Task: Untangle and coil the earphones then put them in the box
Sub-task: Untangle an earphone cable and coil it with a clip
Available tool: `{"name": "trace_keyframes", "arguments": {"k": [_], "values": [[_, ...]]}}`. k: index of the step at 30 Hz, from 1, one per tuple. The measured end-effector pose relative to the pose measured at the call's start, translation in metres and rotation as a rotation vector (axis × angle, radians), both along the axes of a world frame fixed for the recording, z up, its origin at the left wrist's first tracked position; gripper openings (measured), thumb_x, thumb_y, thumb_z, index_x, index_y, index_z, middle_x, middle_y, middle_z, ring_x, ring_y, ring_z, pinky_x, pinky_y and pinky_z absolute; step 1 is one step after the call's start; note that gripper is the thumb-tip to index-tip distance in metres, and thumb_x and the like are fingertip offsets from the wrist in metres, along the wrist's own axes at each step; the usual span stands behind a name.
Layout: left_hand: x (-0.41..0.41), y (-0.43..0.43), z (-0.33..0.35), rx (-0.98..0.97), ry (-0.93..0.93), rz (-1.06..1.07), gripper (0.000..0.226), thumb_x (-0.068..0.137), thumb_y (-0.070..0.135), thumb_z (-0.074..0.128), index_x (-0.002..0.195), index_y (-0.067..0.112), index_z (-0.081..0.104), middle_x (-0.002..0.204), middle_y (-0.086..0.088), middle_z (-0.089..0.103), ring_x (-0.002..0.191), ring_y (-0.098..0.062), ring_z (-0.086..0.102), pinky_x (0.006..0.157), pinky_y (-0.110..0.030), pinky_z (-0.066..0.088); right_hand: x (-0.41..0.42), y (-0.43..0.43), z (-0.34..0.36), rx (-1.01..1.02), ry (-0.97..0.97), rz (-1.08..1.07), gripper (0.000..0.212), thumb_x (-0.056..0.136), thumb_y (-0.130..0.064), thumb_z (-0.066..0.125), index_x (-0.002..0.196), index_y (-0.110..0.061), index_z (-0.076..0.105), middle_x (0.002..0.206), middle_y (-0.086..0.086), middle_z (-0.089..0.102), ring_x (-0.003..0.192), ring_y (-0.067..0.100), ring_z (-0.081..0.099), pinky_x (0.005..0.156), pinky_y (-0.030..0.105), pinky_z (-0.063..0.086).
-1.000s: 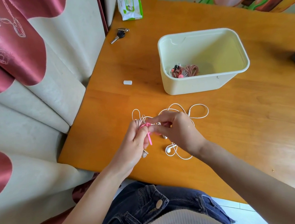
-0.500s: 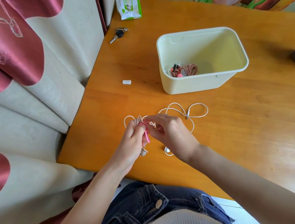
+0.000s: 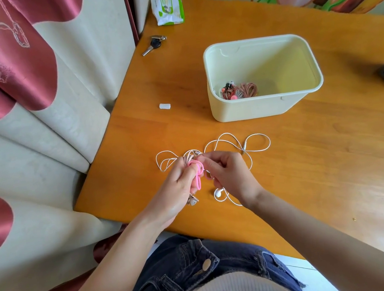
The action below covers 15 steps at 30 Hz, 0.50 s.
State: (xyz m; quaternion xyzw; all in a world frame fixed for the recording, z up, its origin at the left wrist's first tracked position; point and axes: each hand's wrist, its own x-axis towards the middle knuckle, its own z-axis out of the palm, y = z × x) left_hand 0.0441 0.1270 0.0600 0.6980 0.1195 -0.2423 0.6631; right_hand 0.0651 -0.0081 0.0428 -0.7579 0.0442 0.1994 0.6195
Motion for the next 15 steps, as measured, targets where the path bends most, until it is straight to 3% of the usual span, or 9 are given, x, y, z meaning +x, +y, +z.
{"name": "trace_keyframes", "arguments": {"k": [4,6,10,13,15], "values": [[0.003,0.002,-0.012,0.113,-0.008,0.008,0.024,0.101,0.024,0.038,0.099,0.002,0.048,0.068,0.002,0.037,0.058,-0.007,0.035,0.055,-0.017,0.033,0.004,0.0,-0.008,-0.002,0.087,-0.113,0.017,0.091,-0.021,0.059,0.087,-0.01,0.07,0.044,-0.012,0.046,0.038,0.006,0.037,0.043,0.018,0.034],[0.006,0.008,-0.025,0.271,-0.019,0.025,0.025,0.1,0.026,0.041,0.101,0.003,0.051,0.071,0.006,0.041,0.061,-0.006,0.039,0.056,-0.02,0.034,0.006,-0.003,-0.013,-0.012,0.117,-0.183,0.015,0.09,-0.023,0.061,0.085,-0.01,0.069,0.039,-0.013,0.041,0.037,0.004,0.035,0.043,0.016,0.035],[0.009,0.022,-0.057,0.506,0.026,-0.054,0.023,0.095,0.028,0.051,0.099,0.005,0.052,0.09,-0.004,0.053,0.082,-0.016,0.05,0.061,-0.02,0.035,0.005,-0.01,-0.019,-0.044,0.108,-0.208,0.017,0.088,-0.025,0.064,0.09,-0.01,0.071,0.047,-0.006,0.04,0.04,0.005,0.034,0.043,0.016,0.038],[0.008,0.021,-0.07,0.51,0.091,-0.101,0.032,0.089,0.03,0.062,0.108,0.005,0.053,0.104,-0.003,0.055,0.094,-0.015,0.052,0.066,-0.018,0.039,0.003,-0.011,-0.022,-0.059,0.098,-0.192,0.02,0.088,-0.025,0.063,0.09,-0.006,0.071,0.048,-0.004,0.042,0.039,0.004,0.034,0.042,0.016,0.037],[0.008,0.019,-0.071,0.46,0.117,-0.055,0.043,0.086,0.028,0.066,0.119,0.005,0.051,0.114,-0.002,0.054,0.105,-0.016,0.051,0.078,-0.022,0.041,0.003,-0.012,-0.024,-0.074,0.084,-0.184,0.022,0.089,-0.024,0.062,0.088,-0.004,0.071,0.046,-0.007,0.043,0.038,0.004,0.035,0.042,0.016,0.038]]}}
